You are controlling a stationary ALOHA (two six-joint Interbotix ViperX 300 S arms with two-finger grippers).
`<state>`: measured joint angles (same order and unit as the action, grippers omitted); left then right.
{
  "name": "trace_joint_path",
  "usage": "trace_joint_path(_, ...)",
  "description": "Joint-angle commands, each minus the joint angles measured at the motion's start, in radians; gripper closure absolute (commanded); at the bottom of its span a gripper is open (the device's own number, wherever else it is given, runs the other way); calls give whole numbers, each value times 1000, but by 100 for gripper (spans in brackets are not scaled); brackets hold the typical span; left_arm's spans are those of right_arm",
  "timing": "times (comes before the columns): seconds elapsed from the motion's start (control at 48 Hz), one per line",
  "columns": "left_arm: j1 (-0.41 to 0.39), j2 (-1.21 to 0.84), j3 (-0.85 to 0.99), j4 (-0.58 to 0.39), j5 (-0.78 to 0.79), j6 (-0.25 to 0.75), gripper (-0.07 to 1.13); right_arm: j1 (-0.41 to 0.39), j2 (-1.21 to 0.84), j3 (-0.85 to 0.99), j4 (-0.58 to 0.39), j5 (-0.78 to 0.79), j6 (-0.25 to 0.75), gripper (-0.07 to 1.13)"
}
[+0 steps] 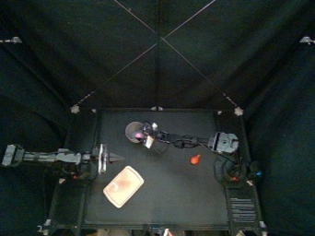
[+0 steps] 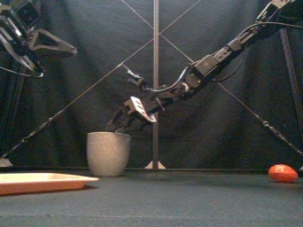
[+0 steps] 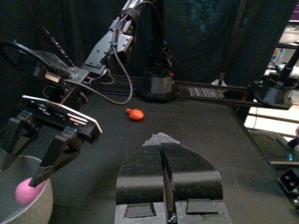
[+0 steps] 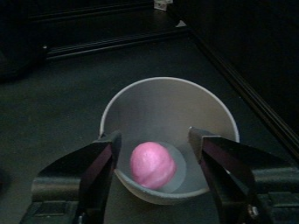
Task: Pick the pink ball then place it in the grey bowl
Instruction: Drop pink ball in the grey bowl and return to neutral
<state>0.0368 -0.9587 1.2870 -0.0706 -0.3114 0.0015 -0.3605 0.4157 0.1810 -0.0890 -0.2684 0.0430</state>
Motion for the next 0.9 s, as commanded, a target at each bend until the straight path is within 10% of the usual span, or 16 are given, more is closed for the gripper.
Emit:
trace_joint_path(0.021, 3, 5, -12, 2, -6, 2, 101, 2, -52, -5, 5, -12, 2, 9)
trace_joint_path(0.896, 3, 5, -8, 0, -6, 2, 101, 245, -896, 879, 37, -351, 0, 9)
